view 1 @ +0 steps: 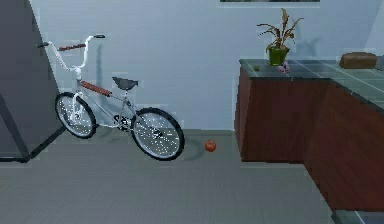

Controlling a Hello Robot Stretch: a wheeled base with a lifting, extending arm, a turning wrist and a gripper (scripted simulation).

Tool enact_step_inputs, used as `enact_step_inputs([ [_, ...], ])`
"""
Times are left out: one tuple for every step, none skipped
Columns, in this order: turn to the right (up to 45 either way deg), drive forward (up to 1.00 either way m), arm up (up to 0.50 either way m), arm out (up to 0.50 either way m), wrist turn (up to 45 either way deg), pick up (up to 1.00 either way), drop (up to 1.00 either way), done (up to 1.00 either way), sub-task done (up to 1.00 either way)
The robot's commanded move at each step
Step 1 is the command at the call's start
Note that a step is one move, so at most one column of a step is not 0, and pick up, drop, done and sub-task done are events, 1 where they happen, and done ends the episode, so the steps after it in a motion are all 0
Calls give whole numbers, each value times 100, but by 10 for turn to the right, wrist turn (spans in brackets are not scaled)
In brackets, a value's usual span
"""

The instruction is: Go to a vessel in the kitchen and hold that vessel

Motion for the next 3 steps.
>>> enact_step_inputs([
  [0,0,0,0,450,0,0,0,0],
  [0,0,0,0,270,0,0,0,0],
  [0,0,-16,0,0,0,0,0,0],
])
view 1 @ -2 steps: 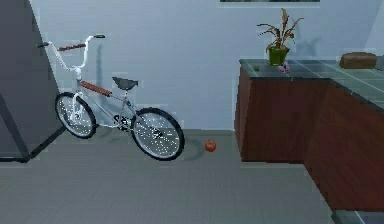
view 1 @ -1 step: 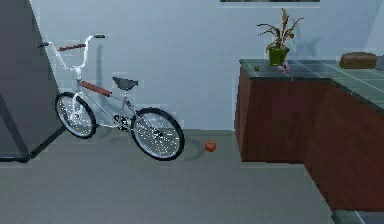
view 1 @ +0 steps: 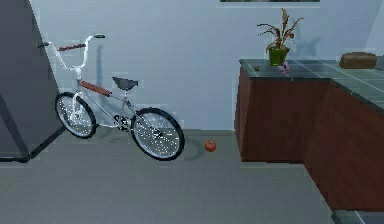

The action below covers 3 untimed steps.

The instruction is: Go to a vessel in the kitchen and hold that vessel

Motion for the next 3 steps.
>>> enact_step_inputs([
  [0,0,0,0,0,100,0,0,0],
  [0,0,10,0,0,0,0,0,0],
  [0,0,0,0,0,0,0,100,0],
])
